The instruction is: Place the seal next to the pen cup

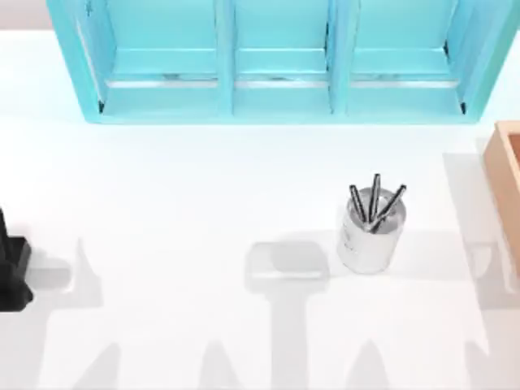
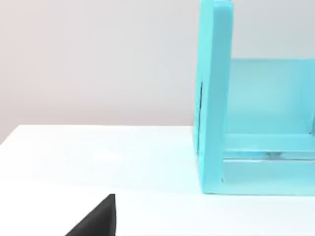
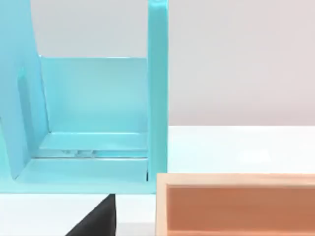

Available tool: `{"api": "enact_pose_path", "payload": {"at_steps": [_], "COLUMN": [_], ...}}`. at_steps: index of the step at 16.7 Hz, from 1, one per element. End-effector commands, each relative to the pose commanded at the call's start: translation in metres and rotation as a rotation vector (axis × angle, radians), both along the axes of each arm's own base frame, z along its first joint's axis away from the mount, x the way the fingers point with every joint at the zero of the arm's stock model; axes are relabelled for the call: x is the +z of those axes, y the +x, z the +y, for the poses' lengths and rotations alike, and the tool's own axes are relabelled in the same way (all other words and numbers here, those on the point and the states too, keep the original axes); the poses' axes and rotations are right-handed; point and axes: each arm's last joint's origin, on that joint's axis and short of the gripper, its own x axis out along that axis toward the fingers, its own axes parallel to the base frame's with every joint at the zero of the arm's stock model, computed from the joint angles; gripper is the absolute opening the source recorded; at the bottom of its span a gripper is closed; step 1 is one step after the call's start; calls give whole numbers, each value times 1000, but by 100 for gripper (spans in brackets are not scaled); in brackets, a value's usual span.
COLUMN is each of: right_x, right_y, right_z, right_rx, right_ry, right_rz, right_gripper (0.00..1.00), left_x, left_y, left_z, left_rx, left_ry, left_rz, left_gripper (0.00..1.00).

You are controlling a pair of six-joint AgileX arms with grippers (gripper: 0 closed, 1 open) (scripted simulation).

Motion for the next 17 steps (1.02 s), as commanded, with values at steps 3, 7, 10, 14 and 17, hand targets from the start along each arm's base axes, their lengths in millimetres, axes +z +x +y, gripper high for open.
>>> {"api": "enact_pose_path", "payload": {"at_steps": [3,7,10,14,17], "right_x": [0,0,0,0,0], "right_y": [0,0,0,0,0], "right_z": [0,0,0,0,0], "right_rx": [0,0,0,0,0], "right_ry": [0,0,0,0,0], "right_rz": [0,0,0,0,0], "right_gripper": [100,100,100,100,100], "left_x": [2,27,58,90,100], "left_y": [0,2,15,58,100], "left_z": [0,2,3,8,14], "left_rx": [2,13,19,22,18], "left_ry": [1,12,23,33,35], "left_rz": [10,143,337,706,987], "left_gripper": [100,100,100,100,100]}}
